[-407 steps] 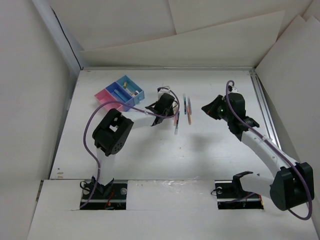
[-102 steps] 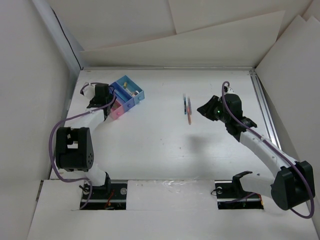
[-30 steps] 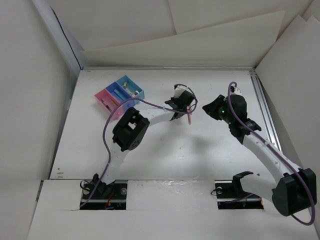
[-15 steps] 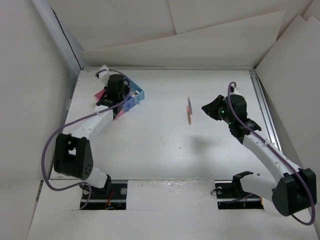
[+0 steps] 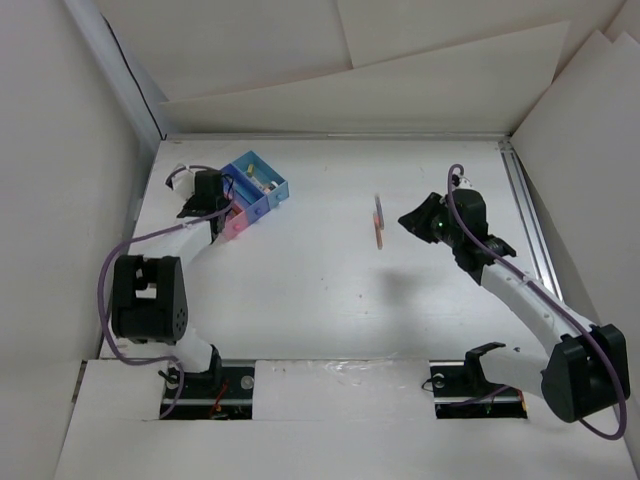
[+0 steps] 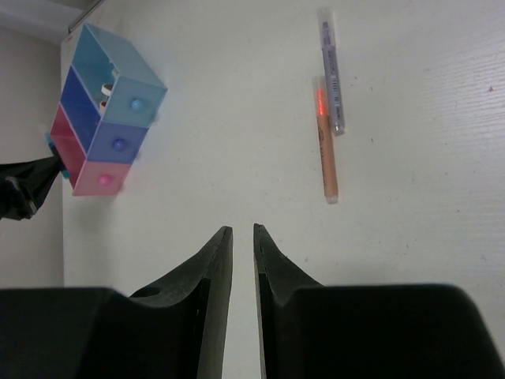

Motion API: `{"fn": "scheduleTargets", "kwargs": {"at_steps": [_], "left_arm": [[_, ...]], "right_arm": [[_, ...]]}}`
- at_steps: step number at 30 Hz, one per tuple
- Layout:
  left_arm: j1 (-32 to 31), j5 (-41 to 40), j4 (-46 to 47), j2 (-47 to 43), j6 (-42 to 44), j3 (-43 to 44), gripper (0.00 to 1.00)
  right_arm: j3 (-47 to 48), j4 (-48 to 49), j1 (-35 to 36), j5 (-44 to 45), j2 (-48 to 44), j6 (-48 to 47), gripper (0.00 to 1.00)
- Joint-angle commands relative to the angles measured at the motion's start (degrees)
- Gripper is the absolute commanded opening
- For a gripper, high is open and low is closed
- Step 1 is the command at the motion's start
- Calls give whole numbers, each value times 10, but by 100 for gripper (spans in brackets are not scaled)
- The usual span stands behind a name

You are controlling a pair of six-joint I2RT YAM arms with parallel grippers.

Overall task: Sort the stationery into containers
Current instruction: Place the pen in the storage box, then pick up the pen from the center of the board.

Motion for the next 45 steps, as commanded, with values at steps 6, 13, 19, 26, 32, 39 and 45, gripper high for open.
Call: {"fn": "scheduleTargets", "kwargs": {"at_steps": [6,13,19,26,32,39,45], "left_arm": [[1,-14,-20,64,-1,31,14],[-25,-32,-3,4,-1,10,40],[-124,-43,52,-80,37,4,38],[-339,-33,30,14,82,97,28],[-473,-78,-48,187,69,228,29],[-499,-42,-81,326,59,352,38],[-499,-45,-98,378,59,401,38]], "right_arm": [[9,31,9,-5,1,0,23],[9,31,9,-5,1,0,23],[9,31,14,1,1,0,23],[9,25,14,23,-11,0,22],[-10,20,3,83,-68,6,20],[-28,15,-36,83,-117,17,41],[-28,15,-41,49,-112,17,41]]}}
